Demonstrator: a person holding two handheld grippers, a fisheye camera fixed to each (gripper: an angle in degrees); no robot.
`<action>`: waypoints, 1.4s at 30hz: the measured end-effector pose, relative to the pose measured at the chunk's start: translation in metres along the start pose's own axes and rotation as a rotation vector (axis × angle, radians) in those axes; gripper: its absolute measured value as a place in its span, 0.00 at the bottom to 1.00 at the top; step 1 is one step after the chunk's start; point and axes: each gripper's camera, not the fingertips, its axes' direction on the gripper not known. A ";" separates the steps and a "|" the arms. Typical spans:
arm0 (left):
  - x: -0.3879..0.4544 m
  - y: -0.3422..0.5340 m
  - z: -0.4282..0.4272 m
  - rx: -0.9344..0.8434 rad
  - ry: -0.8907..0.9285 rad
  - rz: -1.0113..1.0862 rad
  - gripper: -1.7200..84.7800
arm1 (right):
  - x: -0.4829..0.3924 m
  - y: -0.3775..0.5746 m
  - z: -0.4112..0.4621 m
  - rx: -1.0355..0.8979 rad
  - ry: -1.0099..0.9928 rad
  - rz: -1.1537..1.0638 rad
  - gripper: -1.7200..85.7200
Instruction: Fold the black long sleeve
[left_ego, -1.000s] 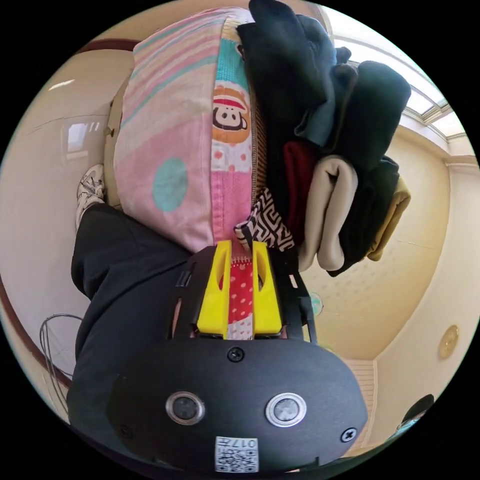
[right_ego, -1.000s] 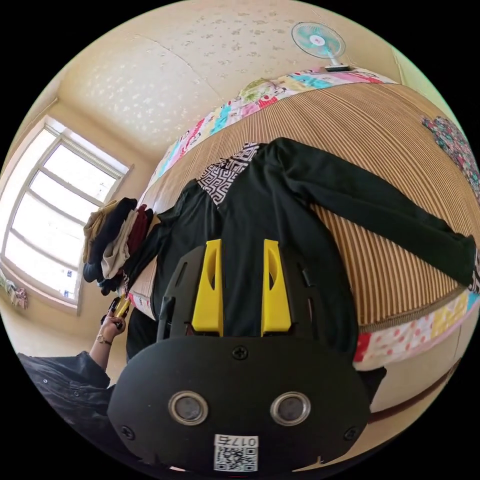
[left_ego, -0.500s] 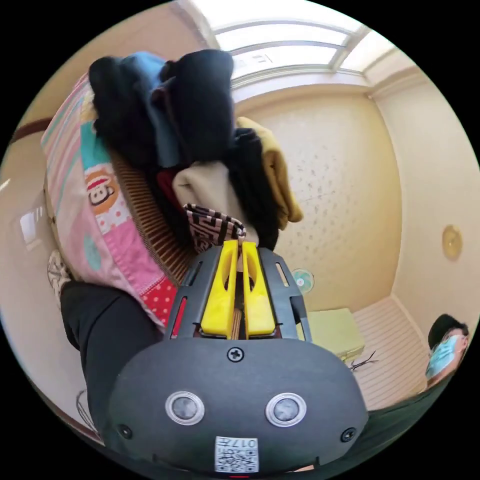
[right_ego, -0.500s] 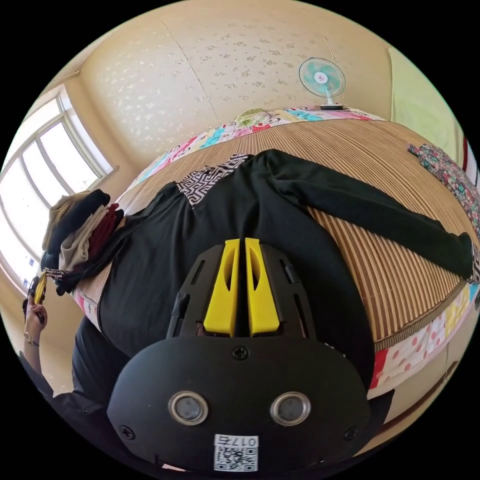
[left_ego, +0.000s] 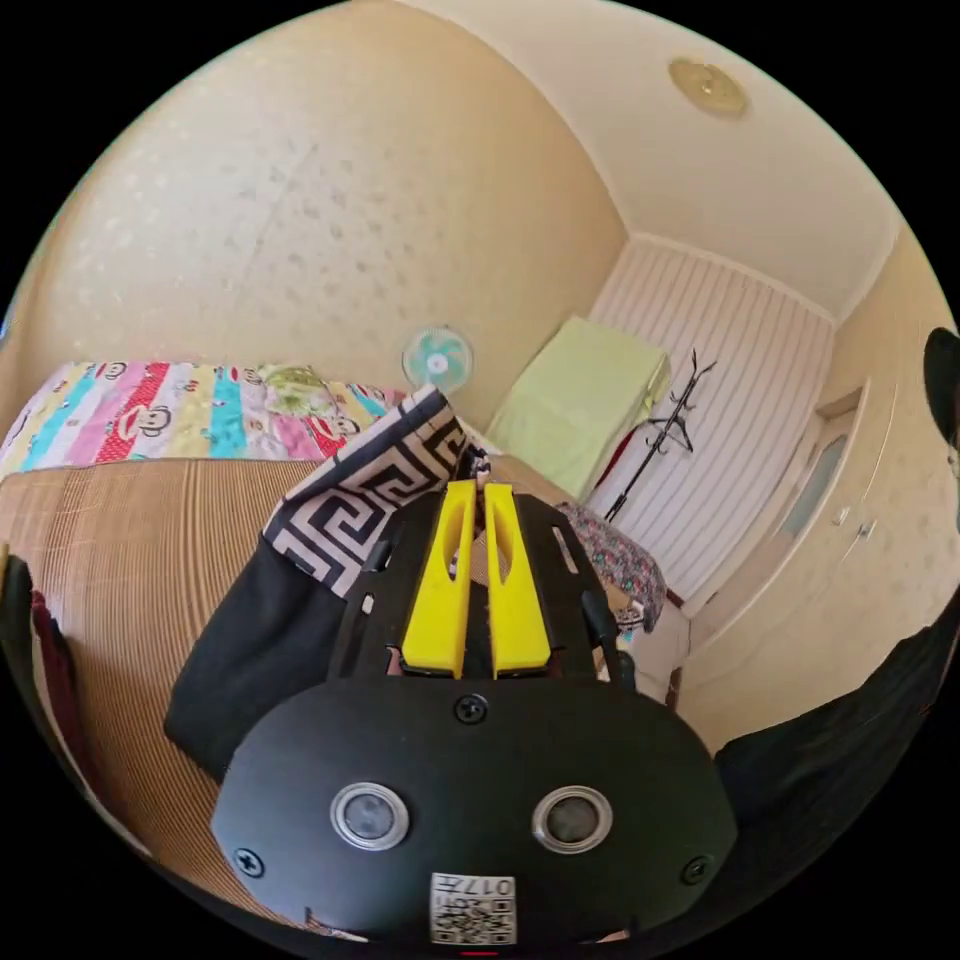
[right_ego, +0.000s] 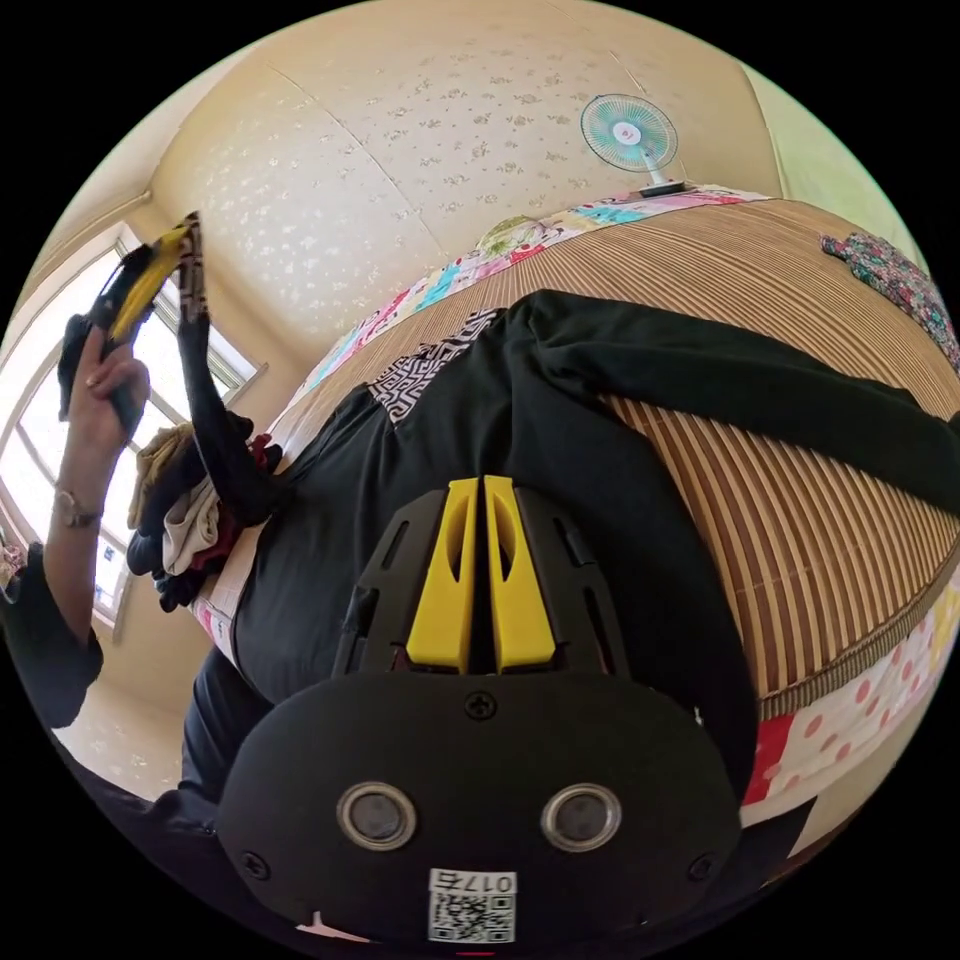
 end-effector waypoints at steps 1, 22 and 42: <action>0.002 0.004 0.027 -0.048 -0.010 0.011 0.03 | 0.001 0.000 -0.001 0.006 -0.020 0.000 0.03; -0.033 0.272 0.062 -0.372 -0.266 -0.255 0.03 | -0.022 -0.055 0.000 0.015 -0.068 0.019 0.04; -0.077 0.299 0.050 -0.297 -0.190 -0.192 0.01 | 0.154 -0.165 -0.243 -0.084 0.613 0.329 0.14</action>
